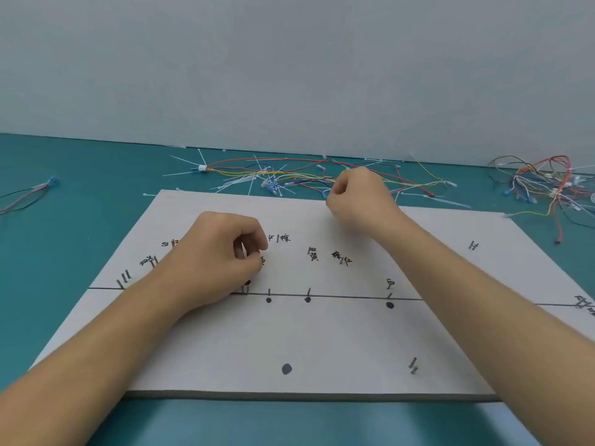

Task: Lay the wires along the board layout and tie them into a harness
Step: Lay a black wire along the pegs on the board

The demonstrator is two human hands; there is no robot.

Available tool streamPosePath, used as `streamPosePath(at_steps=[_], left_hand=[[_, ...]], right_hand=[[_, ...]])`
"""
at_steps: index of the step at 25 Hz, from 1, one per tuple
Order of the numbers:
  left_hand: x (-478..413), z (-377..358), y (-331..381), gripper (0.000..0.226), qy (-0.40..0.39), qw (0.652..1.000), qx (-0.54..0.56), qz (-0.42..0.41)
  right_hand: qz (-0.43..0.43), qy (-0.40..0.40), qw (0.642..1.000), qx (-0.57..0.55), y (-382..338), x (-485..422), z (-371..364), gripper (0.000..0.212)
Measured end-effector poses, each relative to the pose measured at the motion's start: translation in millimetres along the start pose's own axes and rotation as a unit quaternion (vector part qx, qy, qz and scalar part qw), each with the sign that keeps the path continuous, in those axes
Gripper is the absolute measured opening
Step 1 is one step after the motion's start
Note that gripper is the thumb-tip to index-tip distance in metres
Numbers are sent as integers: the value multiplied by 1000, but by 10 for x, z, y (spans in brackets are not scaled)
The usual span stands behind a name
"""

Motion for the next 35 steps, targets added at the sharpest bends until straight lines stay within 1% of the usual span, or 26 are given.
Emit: streamPosePath(at_steps=[3, 8, 11, 13, 15, 16, 18, 20, 22, 23, 25, 26, 28, 30, 33, 35], left_hand=[[-2, 10, -4, 29, -1, 1000, 0, 4], [-6, -14, -26, 29, -4, 1000, 3, -5], [-3, -21, -31, 28, -9, 1000, 11, -1], [-10, -17, -31, 27, -12, 1000, 9, -1], [-11, -15, -42, 26, -13, 1000, 7, -1], [-10, -16, -42, 26, -17, 1000, 7, -2], [-3, -13, -29, 25, -22, 1000, 8, -3], [2, -7, -38, 25, -25, 1000, 12, 0], [3, 3, -42, 24, -25, 1000, 13, 5], [0, 5, -42, 24, -24, 1000, 14, 6], [3, 4, -34, 22, -23, 1000, 12, 13], [17, 0, -24, 21, -21, 1000, 7, 16], [37, -21, 2, 18, -16, 1000, -8, 12], [36, -9, 19, 17, 1, 1000, -11, 10], [38, 15, 31, 30, 25, 1000, 5, 9], [36, 9, 40, 37, 1, 997, 66, 37]], right_hand=[[-24, 1, 998, 50, 153, -249, -43, 23], [-15, 11, 992, 127, 190, -518, -229, 34], [-27, 1, 990, 138, 177, -630, -260, 28], [-10, -9, 989, 148, 158, -639, -283, 24], [13, -21, 989, 147, 143, -648, -274, 10], [16, -20, 991, 130, 153, -663, -251, 7], [19, 1, 995, 103, 147, -705, -158, 7], [21, 1, 995, 95, 99, -750, -33, 11], [21, 10, 999, 49, 12, -745, 118, 14], [13, 35, 999, 2, -32, -711, 202, 19], [-32, 92, 989, -115, -119, -509, 334, 23], [-60, 93, 976, -186, -178, -345, 355, 21], [-91, 52, 943, -315, -308, 46, 339, 17], [-67, 21, 921, -383, -450, 403, 336, 18], [-4, -34, 910, -413, -641, 807, 319, 17], [23, -80, 912, -402, -720, 992, 259, 15]])
Point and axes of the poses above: each hand's wrist, its own x-axis away from the middle knuckle, its own z-axis out of the back of the hand, y = z × x, the point moved 3 cm from there along -x, towards the middle knuckle, and after that the axes turned 12 degrees about z, right-handed, at the moved point
